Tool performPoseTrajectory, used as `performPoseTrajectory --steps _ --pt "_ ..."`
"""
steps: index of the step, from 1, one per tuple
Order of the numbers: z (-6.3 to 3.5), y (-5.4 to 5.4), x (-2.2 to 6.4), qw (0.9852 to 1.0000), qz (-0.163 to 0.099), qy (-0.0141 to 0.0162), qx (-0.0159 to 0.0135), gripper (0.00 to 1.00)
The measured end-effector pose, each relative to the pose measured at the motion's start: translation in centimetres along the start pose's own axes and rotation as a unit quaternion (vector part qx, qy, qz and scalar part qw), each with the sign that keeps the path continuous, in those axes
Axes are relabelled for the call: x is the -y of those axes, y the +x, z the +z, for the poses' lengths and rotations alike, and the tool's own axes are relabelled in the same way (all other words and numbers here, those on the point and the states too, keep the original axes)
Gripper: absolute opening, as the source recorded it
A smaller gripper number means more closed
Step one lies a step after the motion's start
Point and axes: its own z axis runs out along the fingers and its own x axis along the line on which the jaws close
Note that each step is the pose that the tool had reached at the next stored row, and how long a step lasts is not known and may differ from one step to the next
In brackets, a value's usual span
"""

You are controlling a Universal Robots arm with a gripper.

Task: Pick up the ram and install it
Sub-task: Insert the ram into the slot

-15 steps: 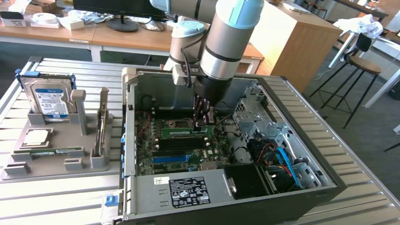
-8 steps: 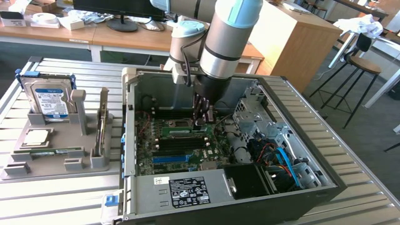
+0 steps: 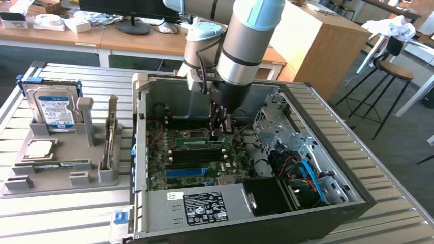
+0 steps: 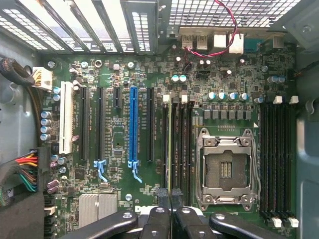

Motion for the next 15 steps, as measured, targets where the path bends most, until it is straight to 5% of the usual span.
performPoseTrajectory --steps 15 --pt "1.14 0.0 0.04 1.0000 0.000 -0.0001 -0.0001 0.11"
